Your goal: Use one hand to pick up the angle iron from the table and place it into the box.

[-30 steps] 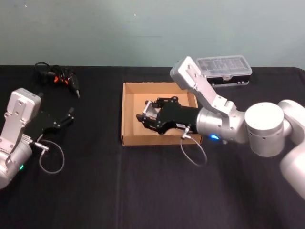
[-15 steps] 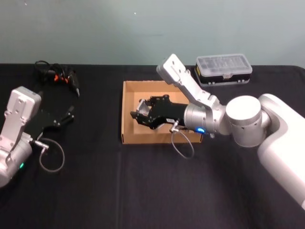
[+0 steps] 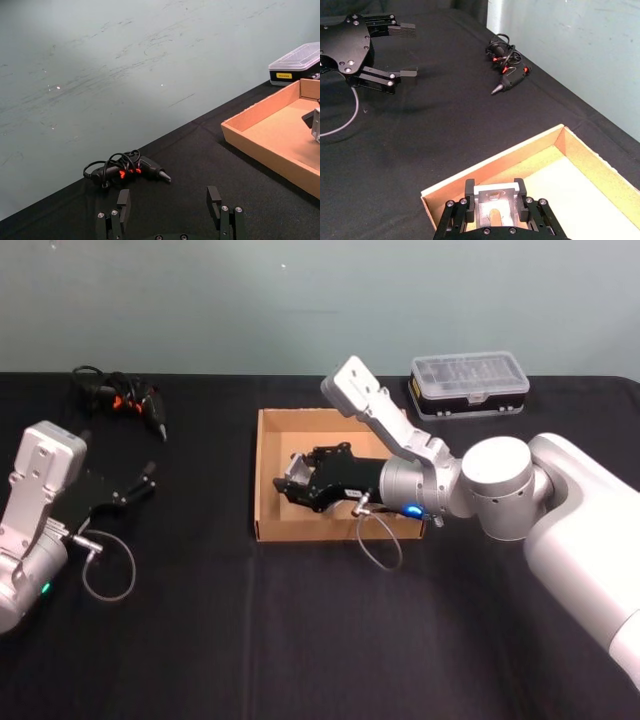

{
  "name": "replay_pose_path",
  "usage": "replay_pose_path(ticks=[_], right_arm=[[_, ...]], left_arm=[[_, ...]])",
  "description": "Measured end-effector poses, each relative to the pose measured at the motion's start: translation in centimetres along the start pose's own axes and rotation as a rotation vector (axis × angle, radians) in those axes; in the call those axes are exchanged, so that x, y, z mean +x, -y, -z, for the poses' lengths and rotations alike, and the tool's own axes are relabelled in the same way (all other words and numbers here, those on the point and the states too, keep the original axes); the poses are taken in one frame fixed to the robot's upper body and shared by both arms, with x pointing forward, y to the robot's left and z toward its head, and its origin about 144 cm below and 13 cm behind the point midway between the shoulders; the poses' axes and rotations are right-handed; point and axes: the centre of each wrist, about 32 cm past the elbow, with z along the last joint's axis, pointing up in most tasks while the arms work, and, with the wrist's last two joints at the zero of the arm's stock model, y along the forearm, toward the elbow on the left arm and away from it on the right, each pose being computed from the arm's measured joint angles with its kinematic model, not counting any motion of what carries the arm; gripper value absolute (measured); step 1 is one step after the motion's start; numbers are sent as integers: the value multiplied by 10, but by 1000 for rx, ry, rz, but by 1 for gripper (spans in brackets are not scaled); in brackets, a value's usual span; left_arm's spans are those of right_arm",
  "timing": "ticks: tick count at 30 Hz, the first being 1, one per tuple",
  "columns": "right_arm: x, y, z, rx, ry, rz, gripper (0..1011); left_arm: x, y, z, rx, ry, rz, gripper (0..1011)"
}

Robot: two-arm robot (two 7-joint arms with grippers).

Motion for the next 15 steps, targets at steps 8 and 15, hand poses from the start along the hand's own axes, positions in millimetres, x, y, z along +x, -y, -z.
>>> replay_pose_path(ticks=[8,15], right_arm=[[1,-6,-1,-6,4,-13,461],[3,-10,0,-17,3,-14,461]], left_arm=[[0,0,0,0,0,0,1000],[0,0,0,0,0,0,1000]])
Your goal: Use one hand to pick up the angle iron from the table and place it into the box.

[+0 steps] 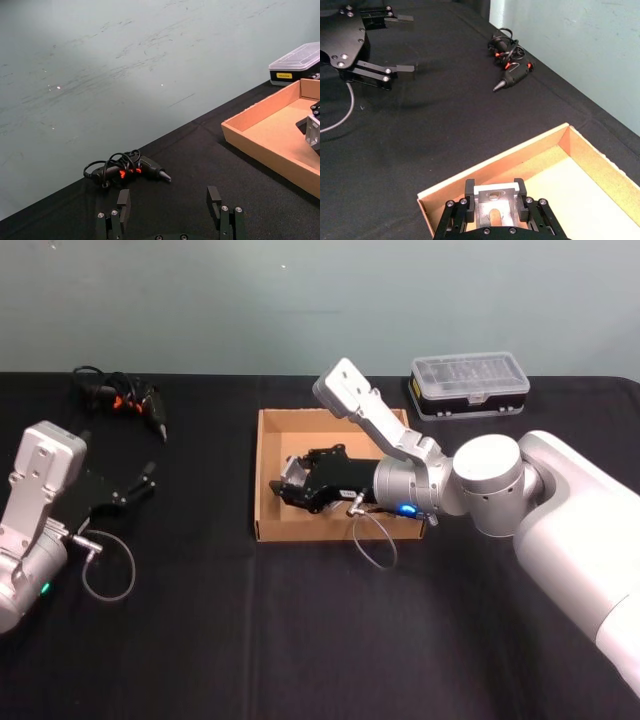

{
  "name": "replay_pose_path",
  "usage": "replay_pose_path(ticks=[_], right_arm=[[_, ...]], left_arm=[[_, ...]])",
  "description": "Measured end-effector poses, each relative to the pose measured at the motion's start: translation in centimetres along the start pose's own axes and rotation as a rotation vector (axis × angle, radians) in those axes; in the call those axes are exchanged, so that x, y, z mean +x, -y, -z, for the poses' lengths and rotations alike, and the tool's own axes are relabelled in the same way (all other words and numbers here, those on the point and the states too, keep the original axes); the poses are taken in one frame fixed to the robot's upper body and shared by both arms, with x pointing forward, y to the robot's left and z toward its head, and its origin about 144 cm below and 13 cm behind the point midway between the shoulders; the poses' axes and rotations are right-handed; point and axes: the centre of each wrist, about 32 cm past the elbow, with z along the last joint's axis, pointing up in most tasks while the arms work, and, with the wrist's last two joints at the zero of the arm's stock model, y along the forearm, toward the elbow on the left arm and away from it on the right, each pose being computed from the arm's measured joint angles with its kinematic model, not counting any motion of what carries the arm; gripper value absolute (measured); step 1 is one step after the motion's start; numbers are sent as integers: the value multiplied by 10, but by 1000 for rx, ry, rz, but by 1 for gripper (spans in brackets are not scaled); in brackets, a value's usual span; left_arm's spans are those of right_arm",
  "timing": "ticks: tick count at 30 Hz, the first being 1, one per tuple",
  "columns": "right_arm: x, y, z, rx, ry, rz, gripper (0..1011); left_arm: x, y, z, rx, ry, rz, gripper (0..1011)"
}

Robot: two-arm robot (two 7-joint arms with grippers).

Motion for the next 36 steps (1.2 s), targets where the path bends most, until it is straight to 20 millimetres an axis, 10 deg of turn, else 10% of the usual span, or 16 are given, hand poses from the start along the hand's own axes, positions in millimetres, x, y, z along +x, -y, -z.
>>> replay_pose_path(ticks=[23,36], right_arm=[[0,-4,10,-12,-21,-14,471],[-2,-2,9,-1,-15,0,853]], left_arm=[[0,0,0,0,0,0,1000],[0,0,0,0,0,0,1000]])
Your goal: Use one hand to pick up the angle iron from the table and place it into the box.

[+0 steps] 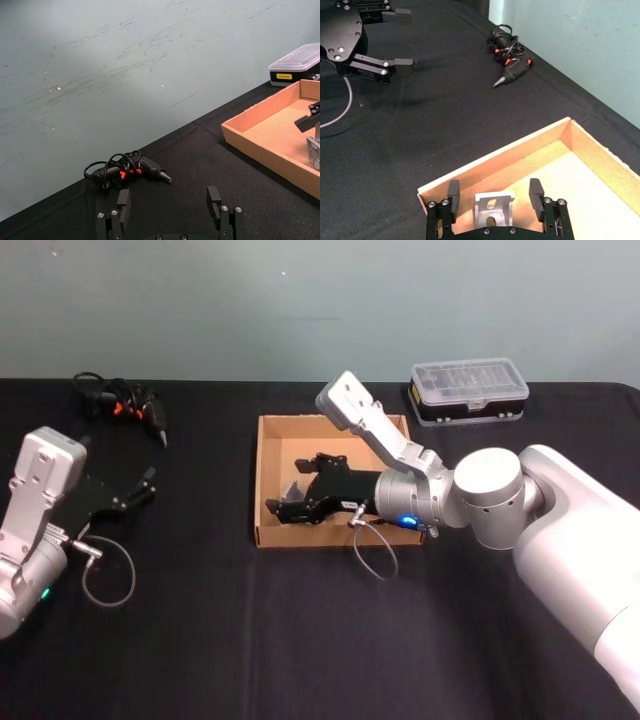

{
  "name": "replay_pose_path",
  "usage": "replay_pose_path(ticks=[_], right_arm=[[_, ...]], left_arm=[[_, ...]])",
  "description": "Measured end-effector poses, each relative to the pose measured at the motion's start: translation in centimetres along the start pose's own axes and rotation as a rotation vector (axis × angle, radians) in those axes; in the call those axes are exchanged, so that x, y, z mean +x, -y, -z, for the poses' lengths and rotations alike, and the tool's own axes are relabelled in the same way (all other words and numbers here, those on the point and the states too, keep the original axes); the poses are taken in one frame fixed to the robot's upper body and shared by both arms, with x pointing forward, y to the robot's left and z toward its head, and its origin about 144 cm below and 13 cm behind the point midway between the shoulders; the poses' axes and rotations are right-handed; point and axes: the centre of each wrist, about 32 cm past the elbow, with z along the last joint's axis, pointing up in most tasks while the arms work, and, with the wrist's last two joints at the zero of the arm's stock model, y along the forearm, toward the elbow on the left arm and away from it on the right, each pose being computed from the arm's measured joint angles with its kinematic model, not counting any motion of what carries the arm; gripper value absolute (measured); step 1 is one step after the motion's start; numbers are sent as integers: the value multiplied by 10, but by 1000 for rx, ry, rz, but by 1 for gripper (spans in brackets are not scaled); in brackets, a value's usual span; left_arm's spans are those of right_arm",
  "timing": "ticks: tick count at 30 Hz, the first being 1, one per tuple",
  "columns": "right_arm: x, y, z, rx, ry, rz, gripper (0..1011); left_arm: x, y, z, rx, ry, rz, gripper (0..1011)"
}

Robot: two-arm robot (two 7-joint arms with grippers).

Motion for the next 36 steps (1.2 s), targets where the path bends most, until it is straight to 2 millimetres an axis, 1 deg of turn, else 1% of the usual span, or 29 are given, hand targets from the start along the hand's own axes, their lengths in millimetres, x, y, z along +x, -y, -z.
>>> replay_pose_path(ticks=[1,2,3,4,5,6,14,23,27,28,30,36], right_arm=[[0,0,0,2,1,2,903],[0,1,-1,6,2,5,916],[0,3,-1,10,4,10,951],[0,4,-2,13,4,12,951],[0,4,-2,15,5,13,994],[0,5,-2,17,5,15,1002],[-1,16,-8,55,13,36,1003],[-9,41,-9,137,15,108,1003],[-15,58,-5,164,29,161,1003],[-15,58,-5,164,29,161,1003],[-20,70,-1,180,40,207,1003],[-28,91,10,203,61,299,1003]], left_arm=[[0,0,0,0,0,0,1000],[0,0,0,0,0,0,1000],[0,0,0,0,0,0,1000],[0,0,0,0,0,0,1000],[0,0,0,0,0,0,1000],[0,0,0,0,0,0,1000],[0,0,0,0,0,0,1000],[0,0,0,0,0,0,1000],[0,0,0,0,0,0,1000],[0,0,0,0,0,0,1000],[0,0,0,0,0,0,1000],[0,0,0,0,0,0,1000]])
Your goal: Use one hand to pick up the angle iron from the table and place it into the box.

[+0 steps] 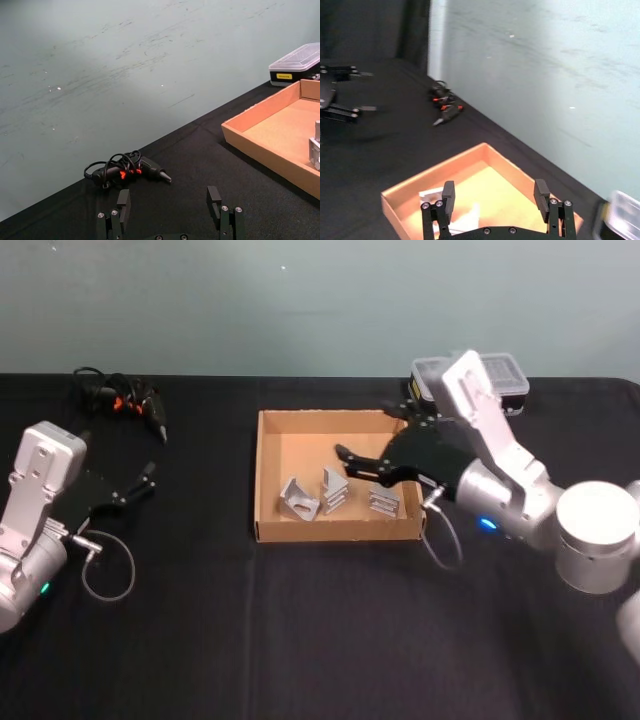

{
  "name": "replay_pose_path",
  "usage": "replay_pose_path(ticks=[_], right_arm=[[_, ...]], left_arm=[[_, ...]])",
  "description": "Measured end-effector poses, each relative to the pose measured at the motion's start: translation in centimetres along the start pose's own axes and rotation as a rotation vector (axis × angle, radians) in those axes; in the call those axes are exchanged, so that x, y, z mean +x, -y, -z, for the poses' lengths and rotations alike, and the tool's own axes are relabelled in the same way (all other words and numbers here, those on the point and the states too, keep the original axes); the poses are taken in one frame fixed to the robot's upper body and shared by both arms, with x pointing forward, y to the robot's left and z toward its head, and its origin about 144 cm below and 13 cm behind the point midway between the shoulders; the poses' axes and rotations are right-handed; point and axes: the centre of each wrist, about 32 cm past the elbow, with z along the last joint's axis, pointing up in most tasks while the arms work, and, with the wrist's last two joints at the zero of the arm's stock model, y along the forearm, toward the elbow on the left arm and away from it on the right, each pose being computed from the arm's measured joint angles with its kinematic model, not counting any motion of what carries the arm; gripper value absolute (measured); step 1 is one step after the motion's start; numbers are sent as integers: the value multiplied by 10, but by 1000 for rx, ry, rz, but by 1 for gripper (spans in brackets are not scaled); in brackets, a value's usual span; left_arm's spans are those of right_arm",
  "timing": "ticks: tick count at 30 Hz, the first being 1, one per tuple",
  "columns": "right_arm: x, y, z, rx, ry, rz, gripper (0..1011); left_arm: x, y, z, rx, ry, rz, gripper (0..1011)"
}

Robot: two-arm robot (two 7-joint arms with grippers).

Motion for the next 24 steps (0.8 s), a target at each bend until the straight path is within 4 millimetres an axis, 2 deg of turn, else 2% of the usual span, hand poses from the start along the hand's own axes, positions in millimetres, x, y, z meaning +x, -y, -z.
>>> replay_pose_path(ticks=[3,13,24], right_arm=[[-1,18,7,14,19,66,1003],[-4,52,29,37,33,204,1003],[-11,64,49,37,14,267,1003]], left_arm=[[0,0,0,0,0,0,1000],[0,0,0,0,0,0,1000],[0,0,0,0,0,0,1000]])
